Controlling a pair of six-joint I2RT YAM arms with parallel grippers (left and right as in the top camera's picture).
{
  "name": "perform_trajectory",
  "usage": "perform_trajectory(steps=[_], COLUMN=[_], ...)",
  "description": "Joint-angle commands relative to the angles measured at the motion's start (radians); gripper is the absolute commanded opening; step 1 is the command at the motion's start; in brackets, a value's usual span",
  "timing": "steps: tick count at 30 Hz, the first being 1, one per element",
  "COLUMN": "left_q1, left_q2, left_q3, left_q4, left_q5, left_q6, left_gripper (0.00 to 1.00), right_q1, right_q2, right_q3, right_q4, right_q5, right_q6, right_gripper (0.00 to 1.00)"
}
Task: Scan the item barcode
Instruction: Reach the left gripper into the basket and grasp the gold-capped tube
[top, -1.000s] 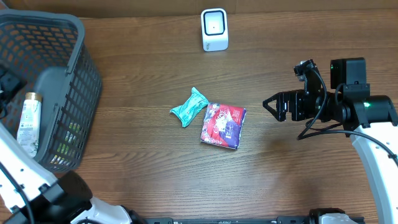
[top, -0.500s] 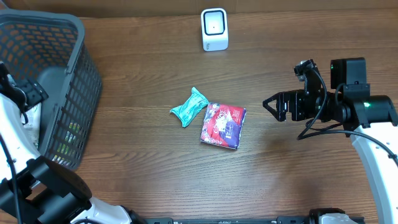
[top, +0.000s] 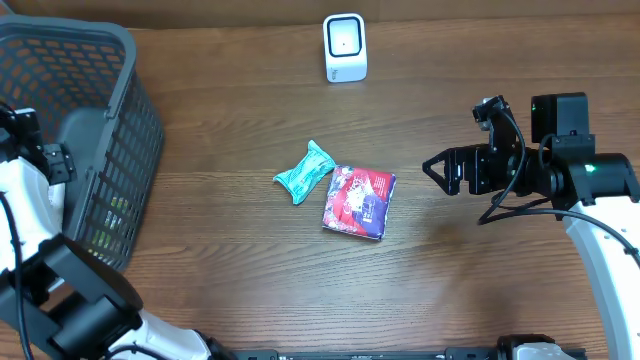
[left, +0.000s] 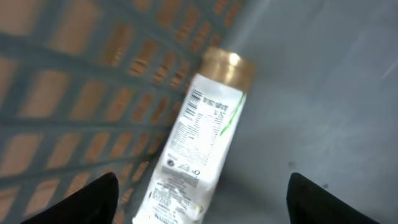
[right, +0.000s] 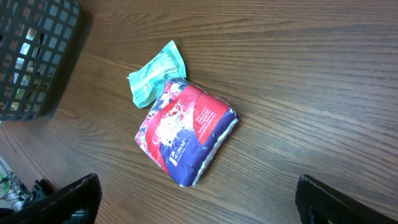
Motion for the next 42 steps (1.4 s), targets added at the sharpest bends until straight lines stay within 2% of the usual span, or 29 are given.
perform_trajectory(steps=[1, 7, 16, 18, 26, 28, 30, 31, 32, 33, 42], left_q1=[0.0, 0.0, 0.002, 0.002, 0.002, 0.002, -0.001, -0.004, -0.005, -0.007, -0.023], left_q2=[0.061, 0.122, 0.219, 0.238, 0.317, 0.325, 0.328, 0.327, 0.327, 0.327, 0.32], left_q3=[-0.012, -0.012, -0.012, -0.012, -0.012, -0.011, -0.012, -0.011, -0.011, -0.011, -0.005], left_q4=[0.016, 0.064, 0.097, 0.119, 0.141, 0.142, 0.14, 0.137, 0.132, 0.127, 0.091], left_q5=[-0.02, -0.025, -0.041, -0.067, -0.117, -0.118, -0.117, -0.119, -0.132, -0.147, -0.156], left_q6=[0.116, 0.118, 0.202, 0.194, 0.1, 0.086, 0.085, 0.086, 0.084, 0.068, -0.13], left_gripper=[0.76, 0.78, 0.77, 0.72, 0.6, 0.54, 0.41, 0.25, 0.13, 0.06, 0.04], right_q1=[-0.003, -0.003, -0.003, -0.003, -0.003, -0.003, -0.003, -0.003, -0.003, -0.003, -0.003], right_q2=[-0.002, -0.002, -0.002, -0.002, -0.002, -0.002, -0.002, -0.002, -0.002, -0.002, -0.002], right_q3=[0.023, 0.023, 0.023, 0.023, 0.023, 0.023, 0.023, 0.023, 0.023, 0.023, 0.023], right_q4=[0.003, 0.003, 0.003, 0.003, 0.003, 0.003, 0.003, 0.003, 0.003, 0.003, 0.003], right_q5=[-0.012, -0.012, -0.012, -0.012, -0.012, -0.012, -0.012, -0.012, -0.012, -0.012, -0.012], right_q6=[0.004, 0.004, 0.004, 0.004, 0.004, 0.004, 0.004, 0.004, 0.004, 0.004, 0.004], right_gripper=[1.0, 1.0, 1.0, 1.0, 1.0, 1.0, 1.0, 1.0, 1.0, 1.0, 1.0])
